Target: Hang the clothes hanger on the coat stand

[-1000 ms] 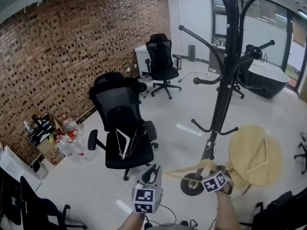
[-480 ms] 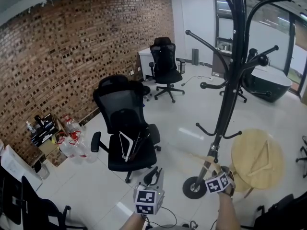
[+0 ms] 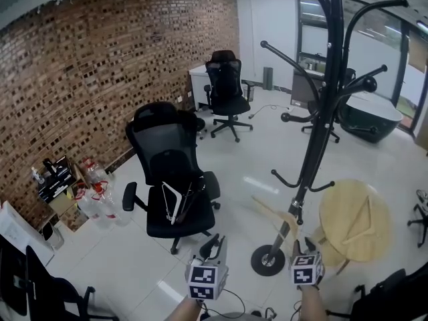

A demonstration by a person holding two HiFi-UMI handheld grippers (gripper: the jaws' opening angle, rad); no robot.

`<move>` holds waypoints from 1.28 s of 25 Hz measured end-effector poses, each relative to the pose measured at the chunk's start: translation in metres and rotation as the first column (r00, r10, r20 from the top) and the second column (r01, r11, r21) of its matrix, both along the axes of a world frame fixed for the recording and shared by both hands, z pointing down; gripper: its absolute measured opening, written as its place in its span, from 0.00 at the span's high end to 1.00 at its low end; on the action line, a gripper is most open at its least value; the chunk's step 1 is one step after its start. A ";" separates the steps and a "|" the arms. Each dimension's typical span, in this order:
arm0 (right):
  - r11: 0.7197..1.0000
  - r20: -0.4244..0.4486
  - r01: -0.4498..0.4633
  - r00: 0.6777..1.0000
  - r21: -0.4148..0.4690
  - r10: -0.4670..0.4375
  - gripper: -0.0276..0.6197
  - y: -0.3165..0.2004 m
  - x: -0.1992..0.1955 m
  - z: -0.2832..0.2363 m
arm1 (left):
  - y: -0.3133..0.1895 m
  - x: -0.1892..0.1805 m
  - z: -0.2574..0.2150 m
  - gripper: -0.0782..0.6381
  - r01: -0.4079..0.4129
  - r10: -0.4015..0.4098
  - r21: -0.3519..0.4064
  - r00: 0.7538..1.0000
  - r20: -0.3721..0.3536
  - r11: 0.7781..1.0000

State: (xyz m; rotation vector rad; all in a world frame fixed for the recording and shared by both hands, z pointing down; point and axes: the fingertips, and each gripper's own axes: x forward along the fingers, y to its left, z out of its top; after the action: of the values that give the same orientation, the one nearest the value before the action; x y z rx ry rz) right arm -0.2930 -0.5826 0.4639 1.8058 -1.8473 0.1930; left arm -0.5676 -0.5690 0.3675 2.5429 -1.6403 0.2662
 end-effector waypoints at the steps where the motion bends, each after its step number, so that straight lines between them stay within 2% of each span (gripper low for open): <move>1: 1.000 0.058 0.014 0.998 0.019 -0.015 0.77 0.006 -0.009 -0.004 | 0.001 0.002 0.003 0.78 -0.006 0.006 -0.007 1.000 -0.002 1.000; 3: 0.997 0.175 0.046 0.983 0.054 -0.055 0.89 0.016 -0.030 -0.010 | 0.003 0.007 0.007 0.78 -0.018 0.018 -0.014 1.000 -0.002 1.000; 5: 0.994 0.270 0.072 0.959 0.086 -0.092 0.90 0.024 -0.049 -0.017 | 0.006 0.008 0.011 0.79 -0.025 0.025 -0.015 1.000 -0.003 1.000; 7: 0.989 0.314 0.080 0.942 0.121 -0.115 0.90 0.030 -0.062 -0.028 | 0.009 0.005 0.015 0.79 -0.024 0.024 -0.016 1.000 -0.008 1.000; 8: 0.987 0.326 0.080 0.938 0.140 -0.122 0.95 0.032 -0.068 -0.034 | 0.011 0.001 0.017 0.79 -0.019 0.019 -0.017 1.000 -0.012 1.000; 12: 0.979 0.379 0.066 0.915 0.195 -0.137 0.95 0.040 -0.086 -0.053 | 0.021 -0.019 0.029 0.81 -0.006 0.005 -0.027 1.000 -0.028 1.000; 21: 0.974 0.404 0.095 0.898 0.205 -0.173 0.95 0.057 -0.119 -0.050 | 0.047 -0.064 0.051 0.84 0.079 -0.081 -0.043 0.995 -0.059 0.996; 32: 0.950 0.381 0.147 0.891 0.275 -0.248 0.96 0.063 -0.176 -0.063 | 0.058 -0.107 0.043 0.87 0.119 -0.120 -0.004 0.991 -0.064 0.993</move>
State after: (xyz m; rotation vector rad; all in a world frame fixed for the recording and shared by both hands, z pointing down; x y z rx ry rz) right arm -0.4694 -0.5198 0.4005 1.8158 -2.4332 0.3056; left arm -0.6748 -0.5109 0.4108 2.4144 -1.7597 0.1731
